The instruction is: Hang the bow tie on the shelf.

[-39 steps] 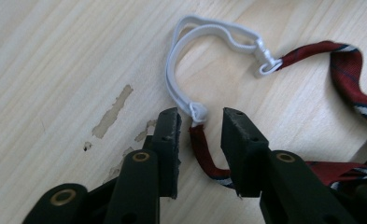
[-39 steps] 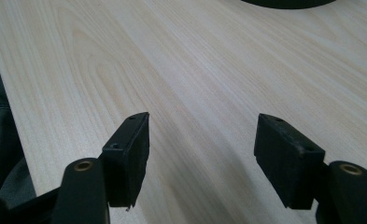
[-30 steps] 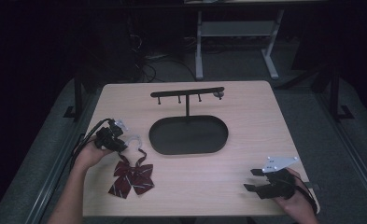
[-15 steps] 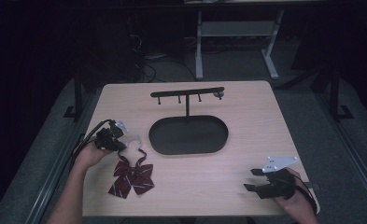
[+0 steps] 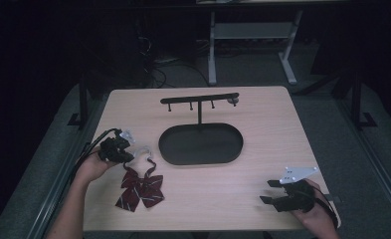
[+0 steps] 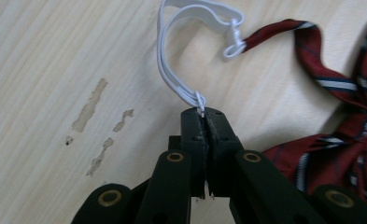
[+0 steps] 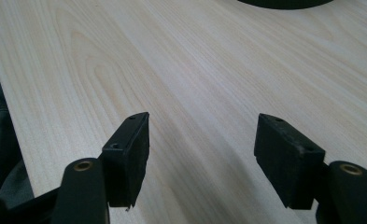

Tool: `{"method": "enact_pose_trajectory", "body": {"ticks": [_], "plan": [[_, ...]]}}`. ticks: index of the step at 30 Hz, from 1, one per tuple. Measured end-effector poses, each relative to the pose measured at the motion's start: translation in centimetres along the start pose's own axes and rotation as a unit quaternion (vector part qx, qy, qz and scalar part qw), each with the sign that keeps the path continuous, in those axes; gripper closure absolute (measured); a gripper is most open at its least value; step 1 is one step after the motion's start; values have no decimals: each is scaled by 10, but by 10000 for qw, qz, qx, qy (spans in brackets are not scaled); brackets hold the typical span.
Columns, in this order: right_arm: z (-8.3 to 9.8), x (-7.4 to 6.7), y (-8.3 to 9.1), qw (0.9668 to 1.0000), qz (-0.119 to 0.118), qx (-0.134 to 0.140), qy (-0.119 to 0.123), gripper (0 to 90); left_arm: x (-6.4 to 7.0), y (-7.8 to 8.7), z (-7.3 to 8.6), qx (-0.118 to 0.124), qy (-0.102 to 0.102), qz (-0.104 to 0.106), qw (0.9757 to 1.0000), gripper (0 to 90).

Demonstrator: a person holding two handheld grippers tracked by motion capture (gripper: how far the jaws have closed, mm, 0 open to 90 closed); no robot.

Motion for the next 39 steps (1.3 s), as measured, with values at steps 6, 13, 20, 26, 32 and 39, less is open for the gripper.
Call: {"method": "enact_pose_trajectory", "body": {"ticks": [6, 13, 20, 26, 32, 39], "plan": [[0, 0, 0, 10000, -1, -1, -5, 352, 5, 7, -1, -7, -139, -29, 9999, 876], [0, 1, -1, 10000, -4, -1, 3, 352, 12, 18, -5, 58, -266, -45, 9996, 876], [-1, 1, -1, 10000, -3, 4, -1, 351, 18, 25, -6, 112, -410, -83, 9991, 876], [-1, 2, -1, 10000, 3, 9, -6, 351, 23, 32, -7, 145, -482, -116, 9987, 876], [0, 3, -1, 10000, 3, 4, -19, 352, 27, 37, -7, 172, -553, -127, 9982, 876], [0, 5, -1, 10000, -8, -6, -46, 351, 31, 44, -8, 169, -645, -162, 9976, 876]]}}
Point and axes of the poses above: each handheld gripper's, and its own axes: y roughly backward along the jaws, z roughly out of its underside, x roughly to its right, the point moved 6 cm from there along -y, roughly forward along the jaws, and after that the axes turned 11 degrees about -x, right-handed, at the moved point
